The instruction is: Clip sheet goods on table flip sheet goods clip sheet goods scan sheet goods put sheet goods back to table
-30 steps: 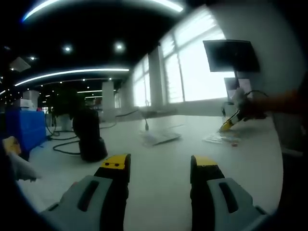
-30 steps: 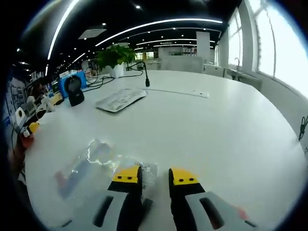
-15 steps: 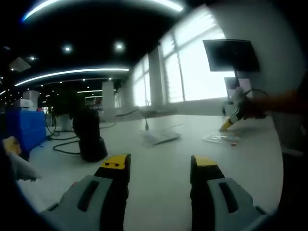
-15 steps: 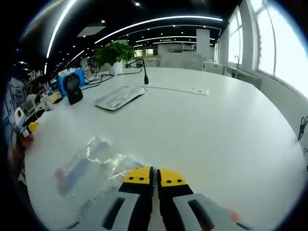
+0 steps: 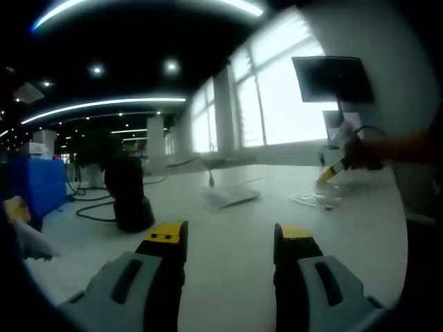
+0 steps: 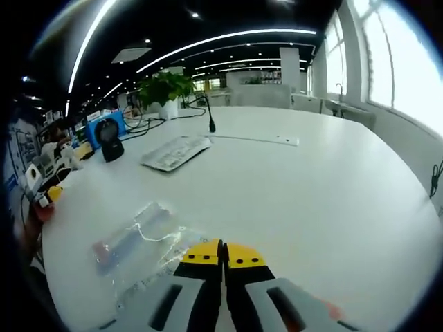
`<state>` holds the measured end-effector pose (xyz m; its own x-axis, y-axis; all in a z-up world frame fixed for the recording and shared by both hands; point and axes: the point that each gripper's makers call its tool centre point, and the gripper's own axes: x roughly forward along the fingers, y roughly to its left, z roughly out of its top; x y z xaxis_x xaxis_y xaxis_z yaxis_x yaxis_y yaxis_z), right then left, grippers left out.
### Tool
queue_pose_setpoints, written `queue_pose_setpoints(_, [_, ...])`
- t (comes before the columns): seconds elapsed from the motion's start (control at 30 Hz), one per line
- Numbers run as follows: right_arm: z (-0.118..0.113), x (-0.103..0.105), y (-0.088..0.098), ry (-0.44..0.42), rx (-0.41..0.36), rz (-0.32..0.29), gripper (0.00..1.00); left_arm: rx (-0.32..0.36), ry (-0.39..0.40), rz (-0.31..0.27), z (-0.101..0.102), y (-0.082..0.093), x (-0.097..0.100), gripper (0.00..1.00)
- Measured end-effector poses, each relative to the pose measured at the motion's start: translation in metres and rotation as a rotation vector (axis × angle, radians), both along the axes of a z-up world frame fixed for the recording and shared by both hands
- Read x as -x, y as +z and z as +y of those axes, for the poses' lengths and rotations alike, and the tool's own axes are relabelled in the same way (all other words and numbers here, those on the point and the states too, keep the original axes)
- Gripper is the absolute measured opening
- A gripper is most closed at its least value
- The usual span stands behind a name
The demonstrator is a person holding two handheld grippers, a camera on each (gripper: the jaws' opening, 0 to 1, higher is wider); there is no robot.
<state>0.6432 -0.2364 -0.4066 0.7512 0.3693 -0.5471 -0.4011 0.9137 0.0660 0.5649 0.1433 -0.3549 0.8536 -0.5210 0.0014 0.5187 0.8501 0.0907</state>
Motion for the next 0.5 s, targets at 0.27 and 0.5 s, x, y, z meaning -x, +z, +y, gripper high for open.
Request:
queue_pose_setpoints(0.27, [0.002, 0.005, -0.009, 0.016, 0.010, -0.032, 0.03, -0.002, 0.000, 0.001, 0.001, -0.001, -0.001, 0.42])
queue_pose_setpoints(0.5, [0.022, 0.019, -0.014, 0.065, 0.029, -0.010, 0.19, -0.004, -0.001, 0.001, 0.000, -0.001, -0.001, 0.42])
